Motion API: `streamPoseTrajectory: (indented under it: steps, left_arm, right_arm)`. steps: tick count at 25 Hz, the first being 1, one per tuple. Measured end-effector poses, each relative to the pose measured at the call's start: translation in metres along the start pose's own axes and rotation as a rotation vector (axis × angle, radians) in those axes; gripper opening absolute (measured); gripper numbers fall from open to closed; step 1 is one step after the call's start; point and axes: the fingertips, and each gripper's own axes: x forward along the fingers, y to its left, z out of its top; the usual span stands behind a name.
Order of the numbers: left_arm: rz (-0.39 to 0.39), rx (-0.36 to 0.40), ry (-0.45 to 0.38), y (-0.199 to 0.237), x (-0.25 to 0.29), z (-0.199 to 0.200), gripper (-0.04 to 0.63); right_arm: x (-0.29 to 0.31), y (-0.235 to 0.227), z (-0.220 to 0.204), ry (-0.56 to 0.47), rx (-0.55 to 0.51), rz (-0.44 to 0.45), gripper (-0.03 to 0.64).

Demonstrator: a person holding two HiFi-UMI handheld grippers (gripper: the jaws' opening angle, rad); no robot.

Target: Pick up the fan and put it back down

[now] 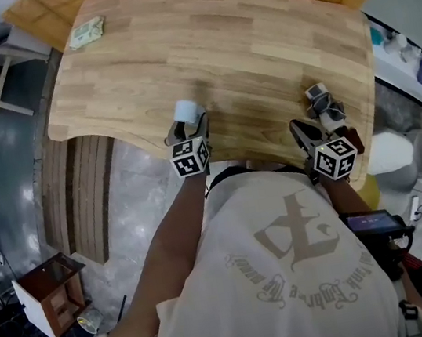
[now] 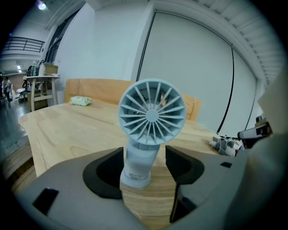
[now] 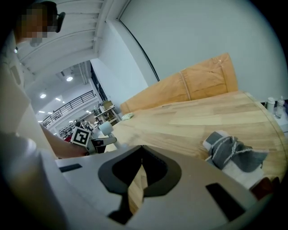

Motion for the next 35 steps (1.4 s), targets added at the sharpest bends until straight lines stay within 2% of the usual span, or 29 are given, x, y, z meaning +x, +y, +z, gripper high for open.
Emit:
streamPoseTrajectory:
  steps: [12,17,24,35]
  left_arm:
    - [-0.023,0.004,-0.024,0.003,0.002,0.006,0.244]
    - [-0.033,0.055,-0.017,0.001,0.001,0.007,0.232]
    - [-0.079,0.110,-0.014,-0.012,-0.003,0.001,0.227]
    - [-0.174,0.104,-0.066,-0.028,-0.020,0.009,0.227]
  right_arm:
    - [0.003,-0.001,0.001,0.028,0.002,-0.018,0.014]
    - [0.004,-0.002,0.000,0.034,0.007,-0.024,0.014]
    - [0.004,-0.002,-0.001,0.042,0.003,-0.028,0.014]
    - [0.007,0.010,0.001,0.044,-0.020,-0.035,0.014]
